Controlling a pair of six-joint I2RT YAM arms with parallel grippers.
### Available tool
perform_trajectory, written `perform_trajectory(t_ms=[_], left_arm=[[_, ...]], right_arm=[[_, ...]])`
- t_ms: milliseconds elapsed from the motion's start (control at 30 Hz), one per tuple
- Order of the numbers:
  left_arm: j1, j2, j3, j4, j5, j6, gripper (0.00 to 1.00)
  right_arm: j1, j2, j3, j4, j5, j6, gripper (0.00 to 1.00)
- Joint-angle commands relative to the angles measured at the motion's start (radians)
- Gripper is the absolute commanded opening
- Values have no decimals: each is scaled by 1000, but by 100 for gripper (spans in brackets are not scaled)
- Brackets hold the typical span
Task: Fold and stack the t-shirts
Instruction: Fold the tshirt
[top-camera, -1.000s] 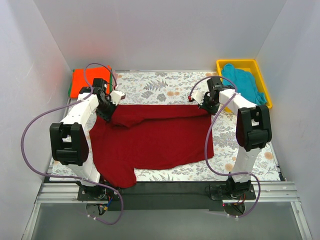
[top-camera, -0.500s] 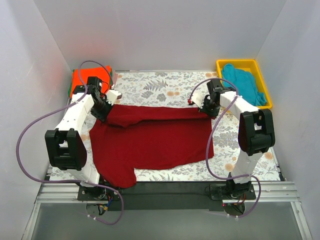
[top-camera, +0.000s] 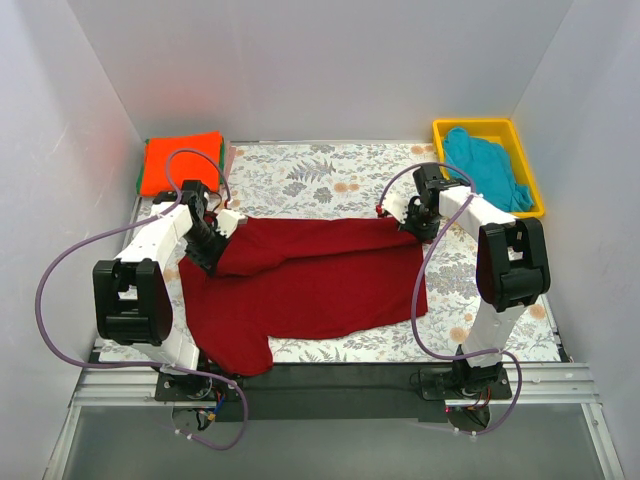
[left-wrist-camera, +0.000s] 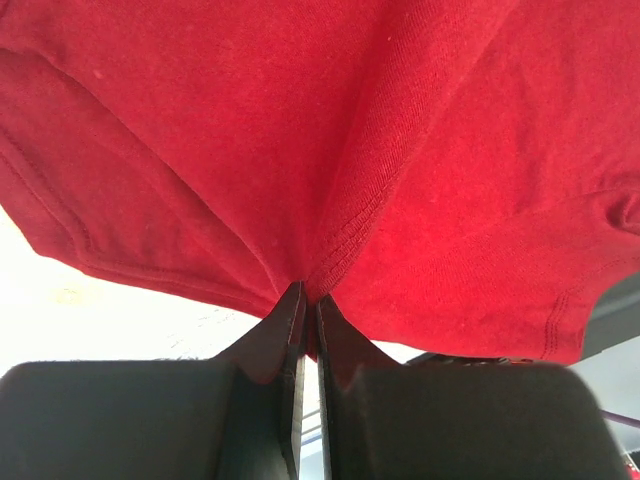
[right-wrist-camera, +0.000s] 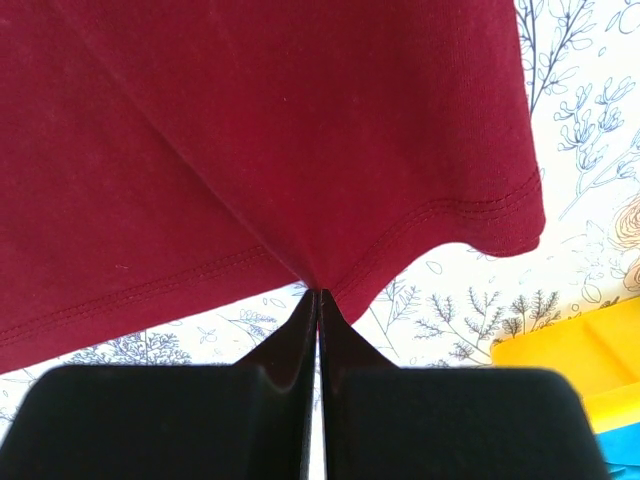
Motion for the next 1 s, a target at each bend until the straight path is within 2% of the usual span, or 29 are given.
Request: perform_trajectory(t_ms=[0,533,600,633,700,733,833,967], left_arm=[[6,-49,1,14,-32,8,0],[7,-18,-6,51,-64,24,0],[10,-21,0,44,-54,25,23],[16,-26,29,31,-10,27,30],[33,-31,78,12,47,27,44],[73,-24,118,0,110,25,47],[160,63,301,23,216,-28,48],[250,149,374,168,302,-160,48]], right_arm=[[2,-31,-11,-42,-24,-27,1],[14,-43,-38,-105,-73,-23,1],[13,-42,-20,-114,-76,-24,1],[13,-34,-3,-123,-72,-17,26],[-4,-30,69,-134,-93,5,55],[-10,-19,103,-154,-142,17,63],[-22,30,257,-198,-222,97,60],[-22,119,383,-200,-266,236,48]])
